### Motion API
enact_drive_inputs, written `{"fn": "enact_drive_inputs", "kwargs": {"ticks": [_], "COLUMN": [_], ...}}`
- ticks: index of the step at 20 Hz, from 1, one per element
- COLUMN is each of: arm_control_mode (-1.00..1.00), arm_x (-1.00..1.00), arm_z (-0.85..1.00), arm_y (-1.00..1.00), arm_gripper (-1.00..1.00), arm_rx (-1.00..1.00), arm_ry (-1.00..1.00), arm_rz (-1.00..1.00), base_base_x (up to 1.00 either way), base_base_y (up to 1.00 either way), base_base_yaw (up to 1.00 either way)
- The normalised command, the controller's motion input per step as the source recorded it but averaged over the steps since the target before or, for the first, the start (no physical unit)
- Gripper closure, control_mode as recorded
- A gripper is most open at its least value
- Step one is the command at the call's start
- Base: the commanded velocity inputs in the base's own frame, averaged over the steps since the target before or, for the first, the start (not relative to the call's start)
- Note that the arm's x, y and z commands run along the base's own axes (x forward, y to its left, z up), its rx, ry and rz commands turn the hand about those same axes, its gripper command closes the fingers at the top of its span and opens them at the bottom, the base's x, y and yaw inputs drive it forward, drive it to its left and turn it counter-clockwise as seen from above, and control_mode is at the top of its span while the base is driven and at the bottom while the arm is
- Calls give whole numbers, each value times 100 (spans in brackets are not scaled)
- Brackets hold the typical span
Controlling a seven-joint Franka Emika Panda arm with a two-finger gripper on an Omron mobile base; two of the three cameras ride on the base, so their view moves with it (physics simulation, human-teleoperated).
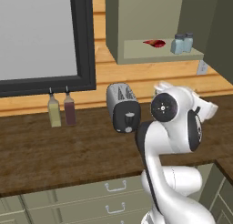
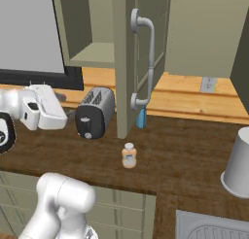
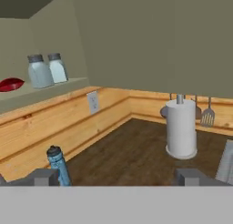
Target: Put the shaker and condiment bottle from the counter next to their counterparts in the cabinet.
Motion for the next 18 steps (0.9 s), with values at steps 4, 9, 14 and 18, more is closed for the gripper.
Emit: {"fn": "enact_drive_inputs", "kwargs": {"ticks": [4,9,14,18], "arm_control_mode": [-100,-100,-100,-100], "arm_x": [0,0,0,1], "arm_z": [-96,-99,-100,-76], "arm_y": [-8,-20,-22,-17], "arm_gripper": [-100,-100,-100,-100], "arm_rx": [0,0,0,0], "arm_ry": [0,-4,-10,-7], "arm_rz": [-4,-1,0,0], "base_base_x": [0,0,0,0], "base_base_y": [0,0,0,0], "base_base_yaw": [0,0,0,0]}}
